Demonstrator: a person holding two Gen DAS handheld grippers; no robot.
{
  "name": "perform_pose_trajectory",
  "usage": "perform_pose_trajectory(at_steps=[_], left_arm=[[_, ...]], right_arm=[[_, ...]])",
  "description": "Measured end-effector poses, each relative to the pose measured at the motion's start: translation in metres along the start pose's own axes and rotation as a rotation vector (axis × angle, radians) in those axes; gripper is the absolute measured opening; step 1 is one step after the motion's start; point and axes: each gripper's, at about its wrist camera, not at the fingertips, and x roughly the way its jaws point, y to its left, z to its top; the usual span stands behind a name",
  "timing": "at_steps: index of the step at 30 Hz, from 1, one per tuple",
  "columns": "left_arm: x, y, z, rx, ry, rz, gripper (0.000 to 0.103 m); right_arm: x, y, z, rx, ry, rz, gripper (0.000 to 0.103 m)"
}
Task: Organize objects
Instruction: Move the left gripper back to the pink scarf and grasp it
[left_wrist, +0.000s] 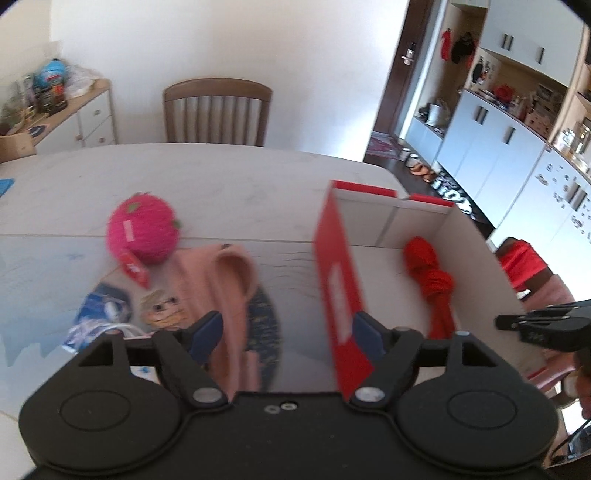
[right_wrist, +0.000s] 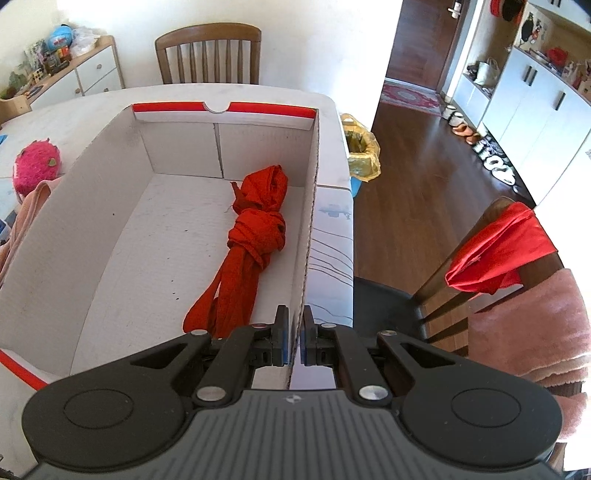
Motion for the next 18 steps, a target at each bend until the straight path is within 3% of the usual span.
perform_pose_trajectory(at_steps=[7, 18], left_arm=[[0.013, 0.034, -0.007, 0.003, 0.012, 0.038, 0.091], [0.074, 0.039, -0.009, 0.078, 0.071, 0.060, 0.096]], right_arm=[[0.001, 0.003, 0.002, 0.023, 0.013, -0.036, 0.005], [0.002, 0.006, 0.004, 0.050, 0.027, -0.072, 0.006]])
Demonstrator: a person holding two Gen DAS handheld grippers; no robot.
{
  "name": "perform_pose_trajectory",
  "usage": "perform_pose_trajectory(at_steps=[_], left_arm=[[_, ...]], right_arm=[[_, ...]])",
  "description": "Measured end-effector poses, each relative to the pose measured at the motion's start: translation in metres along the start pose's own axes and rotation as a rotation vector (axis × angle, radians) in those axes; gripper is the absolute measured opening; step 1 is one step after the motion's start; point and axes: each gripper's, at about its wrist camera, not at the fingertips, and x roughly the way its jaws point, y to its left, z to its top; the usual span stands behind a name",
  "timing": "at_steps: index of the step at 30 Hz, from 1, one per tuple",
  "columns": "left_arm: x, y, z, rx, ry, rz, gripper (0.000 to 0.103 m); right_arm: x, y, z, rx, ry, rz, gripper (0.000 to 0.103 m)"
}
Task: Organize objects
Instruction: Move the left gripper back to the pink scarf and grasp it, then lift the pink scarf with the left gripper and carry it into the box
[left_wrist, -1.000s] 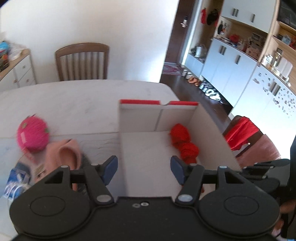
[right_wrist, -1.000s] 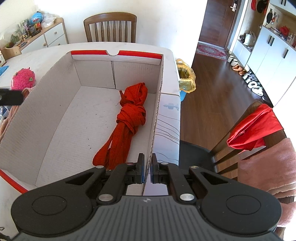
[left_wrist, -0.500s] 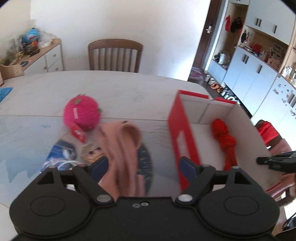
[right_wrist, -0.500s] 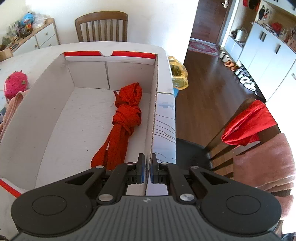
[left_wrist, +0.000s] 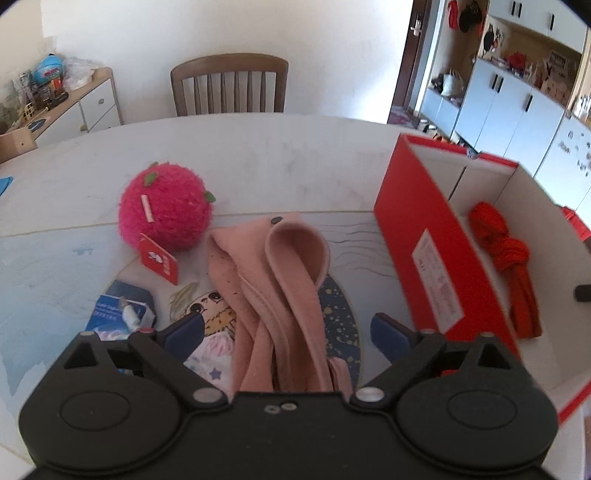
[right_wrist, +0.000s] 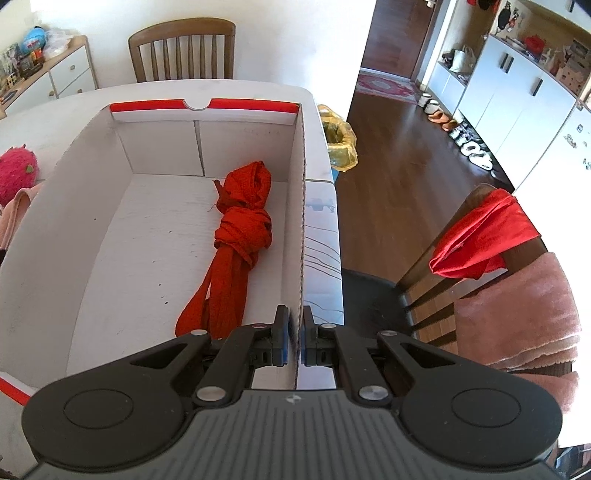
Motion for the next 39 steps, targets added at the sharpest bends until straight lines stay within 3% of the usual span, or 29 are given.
perform_pose_trajectory(at_steps=[5, 8, 17, 20, 22, 25, 39], left_arm=[[0.021, -0.003, 0.000, 0.036, 0.009, 0.040, 0.095], [0.030, -0.005, 0.001, 0.058, 0.018, 0.064, 0.089], [0.037, -0.011, -0.002, 0.129, 0.015, 0.145, 0.065], [0.036, -0.011, 0.000, 0.133, 0.014, 0.172, 0.050], [0.033, -0.011, 0.001, 0.133, 0.010, 0.163, 0.030], [0.029, -0.009, 0.004, 0.113, 0.011, 0.139, 0.022], [-0.024, 0.001, 0.031, -0.036, -0.008, 0.002, 0.016]], right_arm=[[0.000, 0.002, 0.000, 0.008, 0.002, -0.011, 0.006], [0.000, 0.003, 0.000, 0.012, 0.004, -0.016, 0.006], [0.000, 0.002, 0.000, 0.018, 0.005, -0.016, 0.006], [0.000, 0.002, 0.001, 0.019, 0.003, -0.013, 0.006], [0.000, 0.001, 0.000, 0.018, 0.003, -0.013, 0.006], [0.000, 0.001, 0.001, 0.018, 0.002, -0.012, 0.006], [0.004, -0.004, 0.000, 0.041, -0.006, 0.019, 0.006]])
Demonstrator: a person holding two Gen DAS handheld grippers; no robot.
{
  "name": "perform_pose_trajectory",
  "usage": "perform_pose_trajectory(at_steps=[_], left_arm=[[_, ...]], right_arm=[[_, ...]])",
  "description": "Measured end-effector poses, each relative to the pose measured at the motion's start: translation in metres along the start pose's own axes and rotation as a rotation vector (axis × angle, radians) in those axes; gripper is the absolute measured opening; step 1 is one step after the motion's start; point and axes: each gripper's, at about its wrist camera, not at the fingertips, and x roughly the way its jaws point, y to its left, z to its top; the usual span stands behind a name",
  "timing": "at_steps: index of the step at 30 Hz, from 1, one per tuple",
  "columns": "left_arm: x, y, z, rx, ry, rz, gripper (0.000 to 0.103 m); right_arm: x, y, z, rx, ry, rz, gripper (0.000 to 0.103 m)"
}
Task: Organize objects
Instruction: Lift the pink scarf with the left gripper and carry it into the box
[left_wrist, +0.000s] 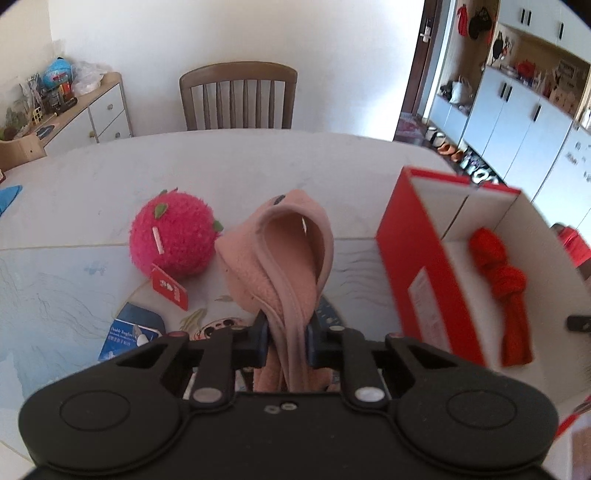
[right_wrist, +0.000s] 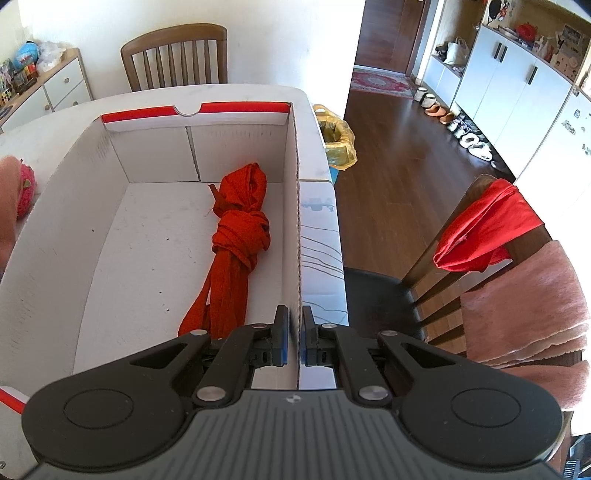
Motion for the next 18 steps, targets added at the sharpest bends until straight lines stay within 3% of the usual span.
perform_pose_trajectory(at_steps=[18], left_arm=[[-0.075, -0.058, 0.049, 0.017, -0.076, -0.320, 0.016]], right_arm=[[0.000, -0.002, 0.001, -0.015, -0.006, 0.018, 0.006]])
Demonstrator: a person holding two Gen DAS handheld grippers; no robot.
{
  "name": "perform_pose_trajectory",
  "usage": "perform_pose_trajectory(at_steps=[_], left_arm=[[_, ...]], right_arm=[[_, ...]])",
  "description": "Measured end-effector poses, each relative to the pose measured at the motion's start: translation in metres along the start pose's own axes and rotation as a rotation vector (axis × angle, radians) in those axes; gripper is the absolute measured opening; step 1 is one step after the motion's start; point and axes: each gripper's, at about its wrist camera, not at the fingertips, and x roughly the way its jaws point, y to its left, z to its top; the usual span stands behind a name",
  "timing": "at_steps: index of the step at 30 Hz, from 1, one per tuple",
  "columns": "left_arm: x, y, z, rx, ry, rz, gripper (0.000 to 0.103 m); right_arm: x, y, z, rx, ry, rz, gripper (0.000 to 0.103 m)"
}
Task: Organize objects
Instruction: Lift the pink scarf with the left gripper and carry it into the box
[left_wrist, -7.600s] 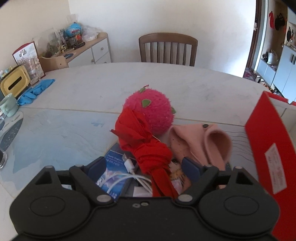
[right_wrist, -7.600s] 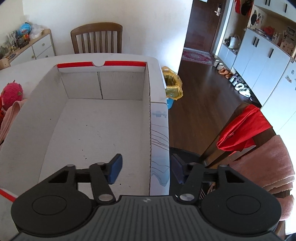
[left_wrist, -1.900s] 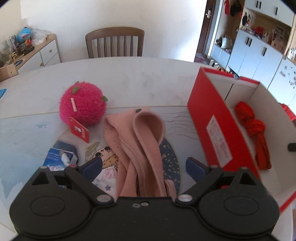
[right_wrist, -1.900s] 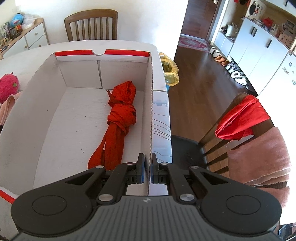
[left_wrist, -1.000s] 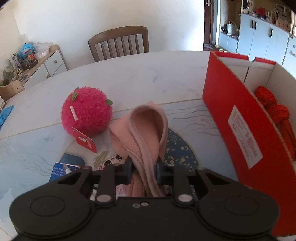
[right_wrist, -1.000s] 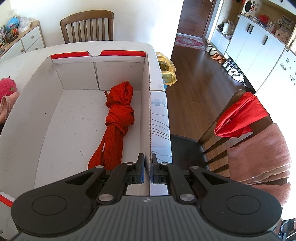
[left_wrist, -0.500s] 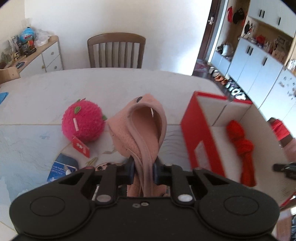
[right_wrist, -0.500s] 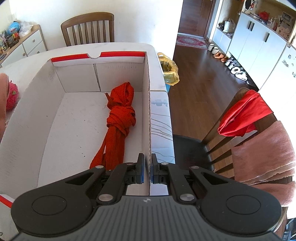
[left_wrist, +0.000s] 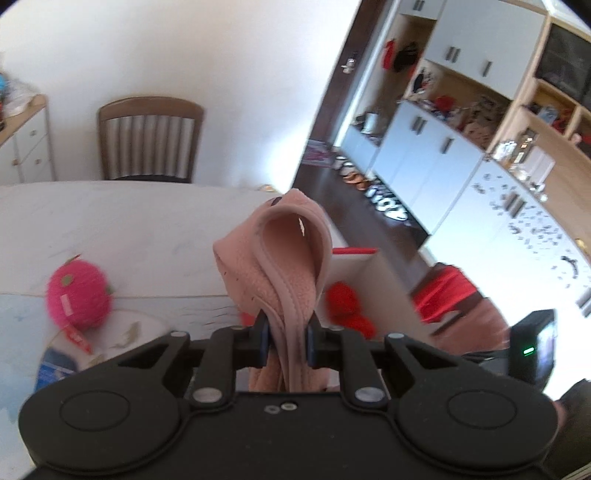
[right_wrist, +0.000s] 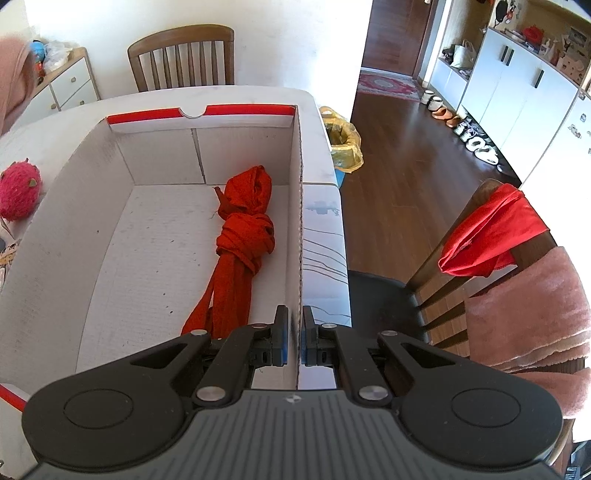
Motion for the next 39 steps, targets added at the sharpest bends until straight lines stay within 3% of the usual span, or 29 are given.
perform_pose_trajectory(at_steps=[3, 7, 12, 18, 25, 39], left_arm=[[0.004, -0.017, 0.011, 0.017, -0.007, -0.045, 0.016], [0.020, -0.040, 0.023, 0.058, -0.005, -0.047, 0.016], [0.054, -0.061, 0.024, 0.057, 0.056, -0.053, 0.016], [0.102, -0.078, 0.010, 0.090, 0.147, -0.029, 0.016], [0.144, -0.078, -0.006, 0.134, 0.226, 0.052, 0.016], [0.195, -0.067, -0.022, 0.157, 0.319, 0.132, 0.017]], right_arm=[[0.000, 0.000, 0.000, -0.001, 0.000, 0.000, 0.006], [-0.001, 0.000, 0.000, 0.001, -0.002, 0.003, 0.006], [-0.001, 0.000, 0.000, -0.003, -0.003, 0.006, 0.006], [0.000, -0.001, 0.000, -0.004, 0.000, 0.015, 0.006], [0.001, -0.003, 0.000, -0.007, 0.002, 0.026, 0.006], [0.003, -0.006, 0.002, -0.004, 0.013, 0.048, 0.006]])
